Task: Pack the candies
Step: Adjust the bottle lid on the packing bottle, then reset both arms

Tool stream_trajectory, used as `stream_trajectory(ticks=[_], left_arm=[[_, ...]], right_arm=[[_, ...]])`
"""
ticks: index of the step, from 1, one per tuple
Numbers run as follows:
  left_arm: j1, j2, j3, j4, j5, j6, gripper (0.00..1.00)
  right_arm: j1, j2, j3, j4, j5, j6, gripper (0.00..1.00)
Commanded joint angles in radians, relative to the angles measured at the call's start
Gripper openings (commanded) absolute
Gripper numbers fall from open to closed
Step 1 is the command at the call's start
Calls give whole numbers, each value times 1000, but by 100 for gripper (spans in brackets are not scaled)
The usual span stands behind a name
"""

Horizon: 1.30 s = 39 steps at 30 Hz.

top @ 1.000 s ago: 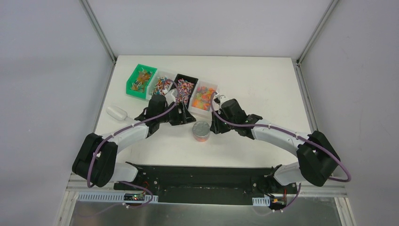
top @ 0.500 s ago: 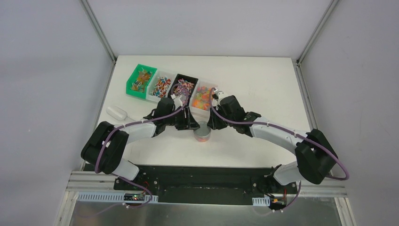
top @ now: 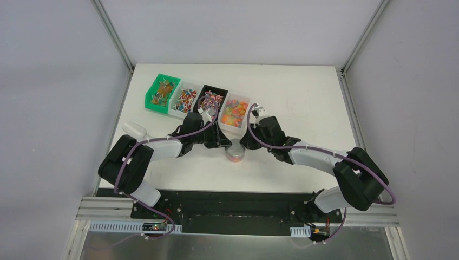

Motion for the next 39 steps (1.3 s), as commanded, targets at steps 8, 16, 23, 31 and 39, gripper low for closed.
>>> stream_trajectory(ticks=[8,16,23,31,39], left_arm=[[-20,-2,-42,42,46,-45,29],[-53,-4,-68,107,72,-69,27],[-53,-36,-35,114,87,-68,37],[-53,-165,45,-7,8,-4,48],[-53,-360,177,-240,-202,130,64]], right_arm=[[2,-64,-10,-120,-6,1,19],[1,-169,-74,-127,-8,47,22],[-1,-247,-39,-184,28,46,25],[-2,-328,32,-267,59,-3,54],[-2,-432,134,-382,159,-30,100]])
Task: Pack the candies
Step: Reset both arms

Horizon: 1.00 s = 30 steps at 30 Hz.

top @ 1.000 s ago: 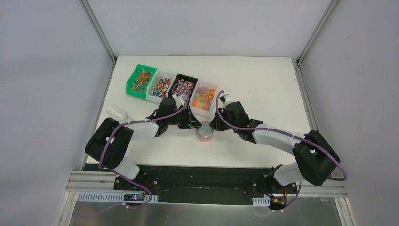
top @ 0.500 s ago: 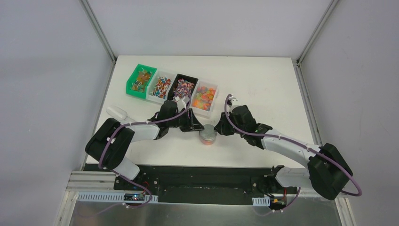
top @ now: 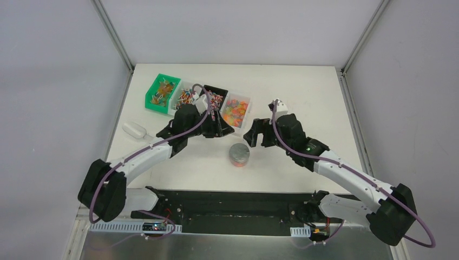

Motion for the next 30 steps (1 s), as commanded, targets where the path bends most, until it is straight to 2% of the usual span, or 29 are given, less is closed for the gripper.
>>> stream_trajectory(ticks=[1,6,7,8,13,18,22,30], left_arm=[[-10,-133,110,-138,-170,124,66],[-10,-254,193,-260,-297,194,79],[-10,-276,206,-281,-322,203,92],[-10,-296,223,-301,-345,211,98],[-10,-409,249,-348,-412,253,99],[-10,-506,209,-338,-485,285,99],[-10,-542,180,-332,-487,304,99],[-10,-604,100,-297,-451,308,99]], right_arm=[[-2,-85,96,-71,78,-28,100],[-2,-165,156,-129,129,-68,100],[-2,-180,164,-133,132,-76,100],[-2,-198,167,-132,145,-75,100],[-2,-285,157,-128,274,-37,100],[-2,-350,159,-189,456,0,100],[-2,-386,159,-217,488,-34,100],[-2,-457,124,-162,426,-87,100]])
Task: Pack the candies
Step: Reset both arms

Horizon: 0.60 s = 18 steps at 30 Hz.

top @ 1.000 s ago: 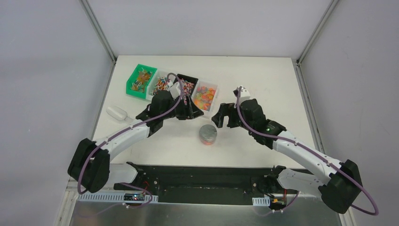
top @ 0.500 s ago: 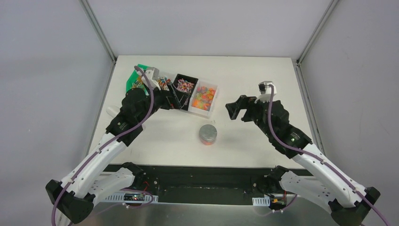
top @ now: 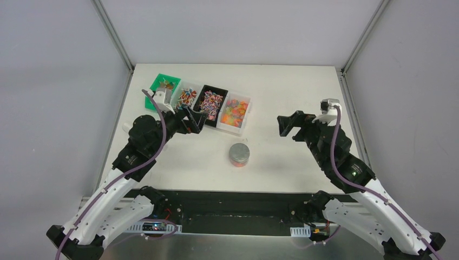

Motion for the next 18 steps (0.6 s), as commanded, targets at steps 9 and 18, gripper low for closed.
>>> stream_trajectory(ticks=[9,18], left_arm=[[-10,-44,-39,54,-19,31,99],[-10,-49,-44,60,-10,28,99]], right_arm=[[-1,-42,-6,72,0,-41,100],[-1,-34,2,68,-34,-55,100]])
